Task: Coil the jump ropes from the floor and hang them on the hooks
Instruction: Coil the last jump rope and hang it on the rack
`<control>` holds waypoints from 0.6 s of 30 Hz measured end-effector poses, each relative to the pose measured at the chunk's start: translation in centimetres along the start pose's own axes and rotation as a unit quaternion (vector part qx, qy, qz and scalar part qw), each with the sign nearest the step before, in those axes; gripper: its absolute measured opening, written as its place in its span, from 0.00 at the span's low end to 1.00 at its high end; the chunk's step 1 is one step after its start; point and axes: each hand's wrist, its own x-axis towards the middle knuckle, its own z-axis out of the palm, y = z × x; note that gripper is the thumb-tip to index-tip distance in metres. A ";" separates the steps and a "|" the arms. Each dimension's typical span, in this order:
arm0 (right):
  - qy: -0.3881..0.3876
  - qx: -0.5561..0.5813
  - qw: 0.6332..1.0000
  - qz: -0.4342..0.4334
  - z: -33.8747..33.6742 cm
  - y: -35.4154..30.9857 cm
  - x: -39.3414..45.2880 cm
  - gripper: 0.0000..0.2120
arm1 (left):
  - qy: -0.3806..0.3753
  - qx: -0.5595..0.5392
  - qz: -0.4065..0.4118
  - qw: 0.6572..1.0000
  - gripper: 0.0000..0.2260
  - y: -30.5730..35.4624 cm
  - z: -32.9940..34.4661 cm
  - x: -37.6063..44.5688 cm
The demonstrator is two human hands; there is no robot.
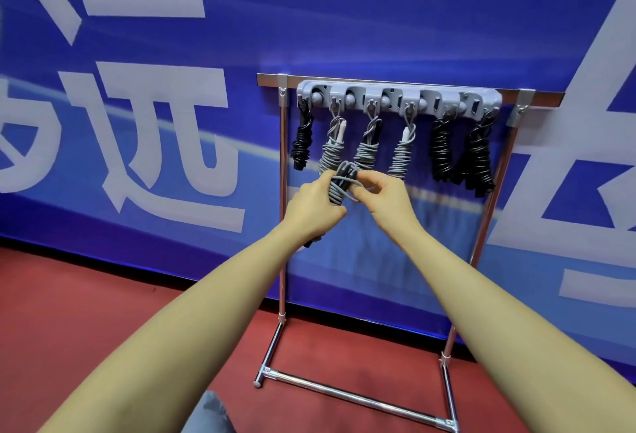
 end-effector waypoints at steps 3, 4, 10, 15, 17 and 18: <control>0.041 -0.034 0.998 0.037 0.2 0.4 0.1 0.06 | 0.053 0.174 0.026 0.983 0.12 -0.1 0.2 0.3; 0.041 -0.037 0.998 0.039 0.3 0.5 0.0 0.07 | 0.062 0.205 0.028 0.976 0.11 -0.2 0.1 0.4; 0.041 -0.022 0.999 0.011 0.6 0.4 -0.3 0.05 | 0.052 0.370 0.025 0.927 0.12 -1.3 -0.2 0.1; 0.075 -0.012 0.995 0.059 1.1 0.6 0.2 0.05 | 0.071 0.477 0.089 0.872 0.23 -2.4 0.0 0.1; 0.069 -0.007 0.993 0.092 1.1 0.8 0.4 0.04 | 0.084 0.523 0.101 0.842 0.23 -2.5 -0.4 0.1; 0.063 -0.007 0.993 0.101 1.1 0.8 0.4 0.04 | 0.100 0.528 0.115 0.836 0.22 -2.6 -0.6 0.2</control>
